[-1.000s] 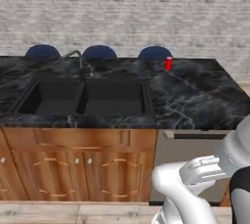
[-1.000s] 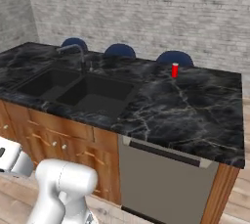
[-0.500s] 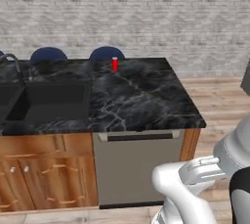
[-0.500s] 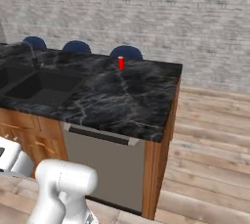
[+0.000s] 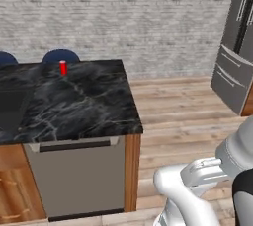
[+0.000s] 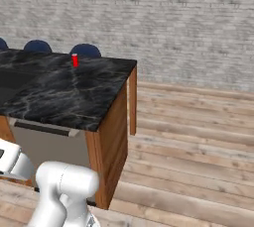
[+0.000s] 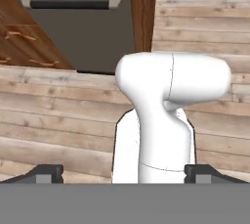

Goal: Four empty soda cans are scattered around the kitchen. Gather all the cans and cluster them next to the stove for recycling.

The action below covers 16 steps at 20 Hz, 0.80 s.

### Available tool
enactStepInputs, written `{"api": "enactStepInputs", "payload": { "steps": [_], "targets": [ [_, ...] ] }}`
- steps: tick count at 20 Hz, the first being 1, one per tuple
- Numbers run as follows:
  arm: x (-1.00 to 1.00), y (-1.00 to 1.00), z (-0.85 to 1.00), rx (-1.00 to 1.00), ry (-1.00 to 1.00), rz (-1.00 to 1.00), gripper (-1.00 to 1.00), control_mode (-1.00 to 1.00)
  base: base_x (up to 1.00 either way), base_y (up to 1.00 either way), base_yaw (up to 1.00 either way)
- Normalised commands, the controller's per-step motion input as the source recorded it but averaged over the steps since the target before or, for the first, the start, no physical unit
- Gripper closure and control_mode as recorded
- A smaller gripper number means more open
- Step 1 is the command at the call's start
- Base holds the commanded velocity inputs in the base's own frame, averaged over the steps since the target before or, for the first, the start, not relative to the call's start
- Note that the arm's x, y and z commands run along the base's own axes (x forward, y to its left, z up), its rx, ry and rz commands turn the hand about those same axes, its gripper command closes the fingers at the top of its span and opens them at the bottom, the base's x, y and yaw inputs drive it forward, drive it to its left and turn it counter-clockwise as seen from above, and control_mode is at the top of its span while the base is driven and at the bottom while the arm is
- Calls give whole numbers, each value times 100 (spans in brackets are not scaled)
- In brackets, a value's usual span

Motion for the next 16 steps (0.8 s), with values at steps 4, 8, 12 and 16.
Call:
{"api": "enactStepInputs", "payload": {
  "steps": [4, 8, 12, 16],
  "targets": [
    [0, 0, 0, 0, 0, 0, -100, 100, 52, -100, -17],
    [0, 0, 0, 0, 0, 0, -100, 100, 88, -100, -14],
    [0, 0, 0, 0, 0, 0, -100, 100, 98, -100, -13],
    [0, 0, 0, 0, 0, 0, -100, 100, 100, -95, -13]
  ]
}}
